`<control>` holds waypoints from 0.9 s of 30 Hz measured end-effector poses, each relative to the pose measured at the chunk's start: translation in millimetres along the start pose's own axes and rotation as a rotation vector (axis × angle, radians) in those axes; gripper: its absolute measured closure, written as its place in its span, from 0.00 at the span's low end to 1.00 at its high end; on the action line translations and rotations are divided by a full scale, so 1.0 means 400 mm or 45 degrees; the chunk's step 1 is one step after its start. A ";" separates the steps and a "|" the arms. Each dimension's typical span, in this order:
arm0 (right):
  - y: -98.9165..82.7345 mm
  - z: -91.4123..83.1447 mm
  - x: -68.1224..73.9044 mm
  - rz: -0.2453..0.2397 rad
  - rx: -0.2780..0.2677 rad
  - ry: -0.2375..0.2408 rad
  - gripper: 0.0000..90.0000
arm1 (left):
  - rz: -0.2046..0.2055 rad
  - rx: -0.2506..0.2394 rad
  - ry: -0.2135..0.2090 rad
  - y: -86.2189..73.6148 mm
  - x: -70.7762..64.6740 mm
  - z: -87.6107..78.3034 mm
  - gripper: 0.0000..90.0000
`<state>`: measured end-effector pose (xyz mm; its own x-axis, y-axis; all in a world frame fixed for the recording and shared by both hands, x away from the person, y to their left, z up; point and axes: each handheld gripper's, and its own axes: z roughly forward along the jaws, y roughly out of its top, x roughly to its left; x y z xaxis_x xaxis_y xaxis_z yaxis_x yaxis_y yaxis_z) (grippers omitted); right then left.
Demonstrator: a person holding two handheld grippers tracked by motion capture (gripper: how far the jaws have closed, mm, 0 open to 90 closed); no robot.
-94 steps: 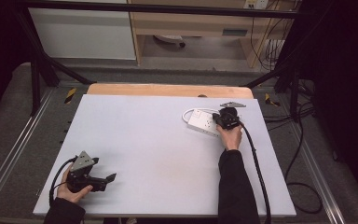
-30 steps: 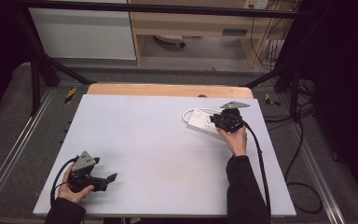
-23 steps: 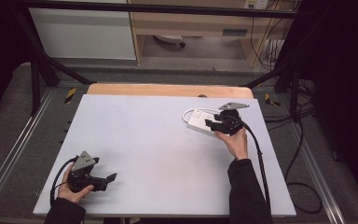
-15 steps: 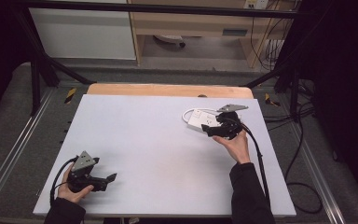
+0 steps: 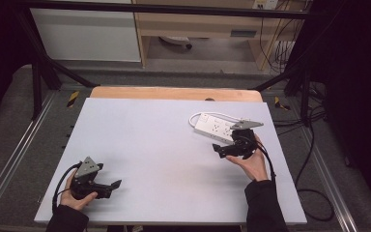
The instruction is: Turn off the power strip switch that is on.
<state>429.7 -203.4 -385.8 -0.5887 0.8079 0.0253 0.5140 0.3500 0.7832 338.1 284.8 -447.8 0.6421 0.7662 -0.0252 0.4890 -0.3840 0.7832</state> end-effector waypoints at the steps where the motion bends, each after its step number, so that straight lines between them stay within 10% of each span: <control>1: -0.006 -0.005 0.002 -0.006 -0.009 0.000 0.02 | -0.001 0.001 -0.001 0.000 0.000 0.000 0.05; 27: -0.192 -0.075 0.025 -0.026 0.013 0.091 0.01 | 0.015 0.019 -0.007 -0.001 -0.005 0.004 0.04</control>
<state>365.4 -236.4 -426.9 -0.6423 0.7645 0.0540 0.5073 0.3713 0.7777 337.6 282.5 -449.0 0.6509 0.7589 -0.0198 0.4905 -0.4005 0.7739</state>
